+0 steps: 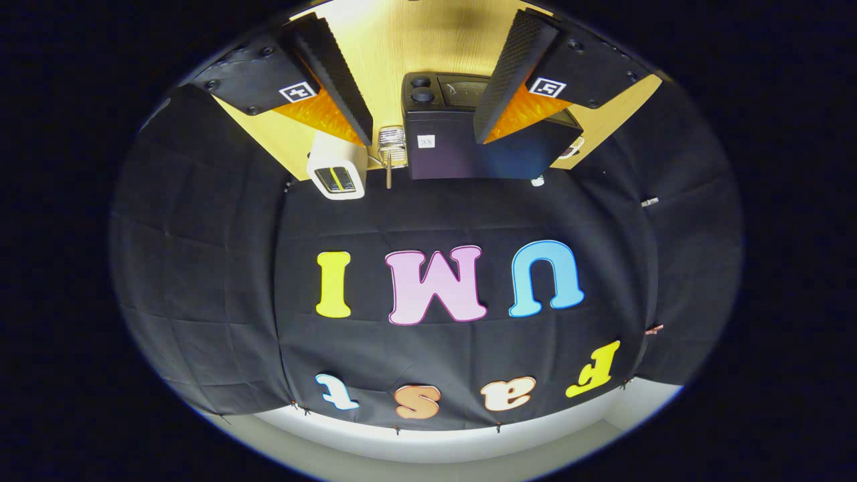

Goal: Open the toaster oven, put the food inside, and close the toaster oven door.

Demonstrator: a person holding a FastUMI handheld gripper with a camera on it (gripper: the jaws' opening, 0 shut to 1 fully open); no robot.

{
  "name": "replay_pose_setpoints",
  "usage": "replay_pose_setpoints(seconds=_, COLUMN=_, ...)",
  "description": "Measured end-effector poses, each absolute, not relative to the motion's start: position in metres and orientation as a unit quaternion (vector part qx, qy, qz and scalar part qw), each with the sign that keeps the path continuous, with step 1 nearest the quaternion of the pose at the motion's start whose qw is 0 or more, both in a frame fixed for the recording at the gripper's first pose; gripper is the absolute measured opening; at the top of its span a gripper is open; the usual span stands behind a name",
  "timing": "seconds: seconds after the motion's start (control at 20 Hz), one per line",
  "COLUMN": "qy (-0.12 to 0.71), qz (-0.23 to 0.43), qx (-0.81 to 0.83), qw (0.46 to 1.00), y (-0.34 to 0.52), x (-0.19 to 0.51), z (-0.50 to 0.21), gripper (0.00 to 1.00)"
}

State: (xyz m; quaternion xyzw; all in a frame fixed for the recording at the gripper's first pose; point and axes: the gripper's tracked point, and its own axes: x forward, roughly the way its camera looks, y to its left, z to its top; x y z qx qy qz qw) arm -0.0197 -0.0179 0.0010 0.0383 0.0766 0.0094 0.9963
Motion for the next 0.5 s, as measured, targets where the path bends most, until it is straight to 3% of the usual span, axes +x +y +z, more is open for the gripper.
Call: replay_pose_setpoints(seconds=0.5, qy=0.016, qz=-0.041, qx=0.048, qw=0.998, y=-0.073, x=-0.053, z=0.035, gripper=0.98)
